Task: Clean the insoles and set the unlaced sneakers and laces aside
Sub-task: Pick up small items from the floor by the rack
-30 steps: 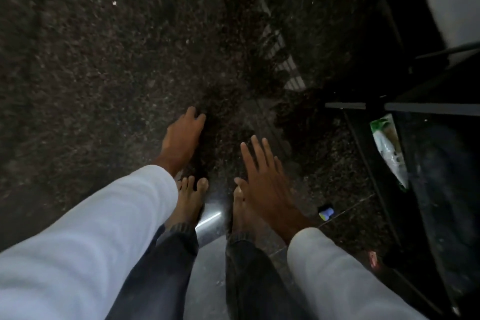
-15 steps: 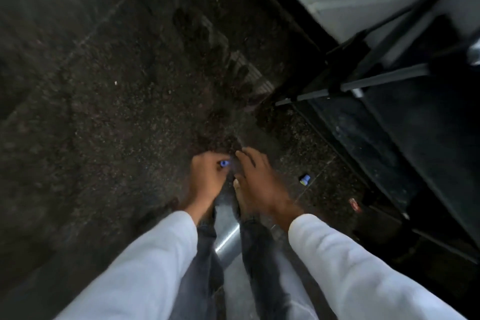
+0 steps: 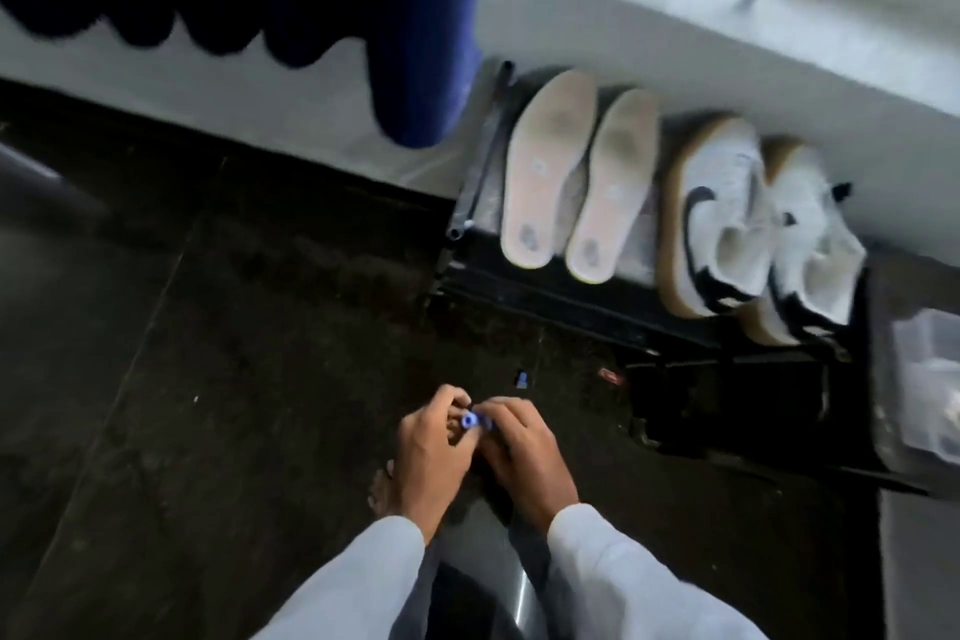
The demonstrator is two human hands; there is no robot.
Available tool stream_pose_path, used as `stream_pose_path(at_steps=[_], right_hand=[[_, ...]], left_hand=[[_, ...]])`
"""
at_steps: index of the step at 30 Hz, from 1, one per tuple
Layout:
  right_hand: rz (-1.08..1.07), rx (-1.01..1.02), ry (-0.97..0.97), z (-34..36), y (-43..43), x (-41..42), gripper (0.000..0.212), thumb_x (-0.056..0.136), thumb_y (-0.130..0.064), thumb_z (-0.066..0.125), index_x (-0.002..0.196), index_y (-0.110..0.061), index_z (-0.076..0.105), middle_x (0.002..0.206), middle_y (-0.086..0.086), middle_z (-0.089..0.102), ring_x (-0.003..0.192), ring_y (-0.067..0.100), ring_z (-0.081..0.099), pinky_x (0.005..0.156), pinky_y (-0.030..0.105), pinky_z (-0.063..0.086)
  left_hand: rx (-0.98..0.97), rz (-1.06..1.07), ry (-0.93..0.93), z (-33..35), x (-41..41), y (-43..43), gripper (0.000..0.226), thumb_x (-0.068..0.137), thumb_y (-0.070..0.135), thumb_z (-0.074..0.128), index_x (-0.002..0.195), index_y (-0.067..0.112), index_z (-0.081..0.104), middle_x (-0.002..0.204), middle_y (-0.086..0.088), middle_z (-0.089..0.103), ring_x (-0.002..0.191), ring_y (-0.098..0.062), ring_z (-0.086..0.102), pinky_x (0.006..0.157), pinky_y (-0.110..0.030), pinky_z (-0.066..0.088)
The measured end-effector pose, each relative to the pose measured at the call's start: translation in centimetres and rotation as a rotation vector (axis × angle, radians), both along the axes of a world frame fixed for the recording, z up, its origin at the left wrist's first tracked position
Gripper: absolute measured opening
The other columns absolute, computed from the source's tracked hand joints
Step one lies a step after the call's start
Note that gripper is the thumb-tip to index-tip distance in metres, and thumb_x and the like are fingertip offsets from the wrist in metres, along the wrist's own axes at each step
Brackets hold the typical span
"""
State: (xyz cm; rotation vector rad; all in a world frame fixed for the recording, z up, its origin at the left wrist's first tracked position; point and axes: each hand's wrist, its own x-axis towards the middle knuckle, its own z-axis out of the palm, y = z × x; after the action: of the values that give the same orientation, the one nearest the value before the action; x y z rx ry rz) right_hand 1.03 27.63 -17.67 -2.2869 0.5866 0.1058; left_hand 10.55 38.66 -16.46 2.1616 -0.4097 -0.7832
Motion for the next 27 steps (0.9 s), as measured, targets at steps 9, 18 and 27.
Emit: stream_pose_path(at_steps=[9, 18, 27], right_hand=[[-0.528, 0.044, -0.024, 5.3, -6.8, -11.1, 0.029, 0.082, -0.012, 0.064, 0.108, -0.025, 0.065, 0.106, -0.016, 0.058, 0.101, -0.015, 0.048, 0.093, 0.006, 0.040], [-0.835, -0.045, -0.137, 8.7, -22.8, -23.4, 0.027, 0.074, -0.009, 0.070, 0.098, -0.020, 0.069, 0.095, -0.021, 0.058, 0.090, -0.001, 0.055, 0.086, 0.000, 0.035], [-1.068, -0.121, -0.151, 12.2, -41.2, -32.6, 0.024, 0.078, -0.014, 0.080, 0.099, -0.015, 0.068, 0.092, -0.008, 0.062, 0.081, 0.005, 0.059, 0.074, -0.001, 0.039]], left_hand=[[-0.091, -0.300, -0.035, 5.6, -10.0, -10.9, 0.027, 0.079, 0.016, 0.078, 0.095, 0.033, 0.065, 0.090, 0.017, 0.066, 0.084, 0.004, 0.062, 0.077, -0.003, 0.043], [-0.303, -0.367, 0.024, 8.7, -22.3, -28.7, 0.021, 0.088, 0.011, 0.069, 0.097, 0.030, 0.067, 0.094, 0.013, 0.068, 0.089, -0.004, 0.067, 0.079, -0.022, 0.055], [-0.371, -0.556, -0.040, 10.9, -29.9, -45.8, 0.022, 0.091, 0.013, 0.064, 0.112, 0.018, 0.067, 0.107, 0.008, 0.069, 0.096, -0.001, 0.063, 0.088, -0.020, 0.052]])
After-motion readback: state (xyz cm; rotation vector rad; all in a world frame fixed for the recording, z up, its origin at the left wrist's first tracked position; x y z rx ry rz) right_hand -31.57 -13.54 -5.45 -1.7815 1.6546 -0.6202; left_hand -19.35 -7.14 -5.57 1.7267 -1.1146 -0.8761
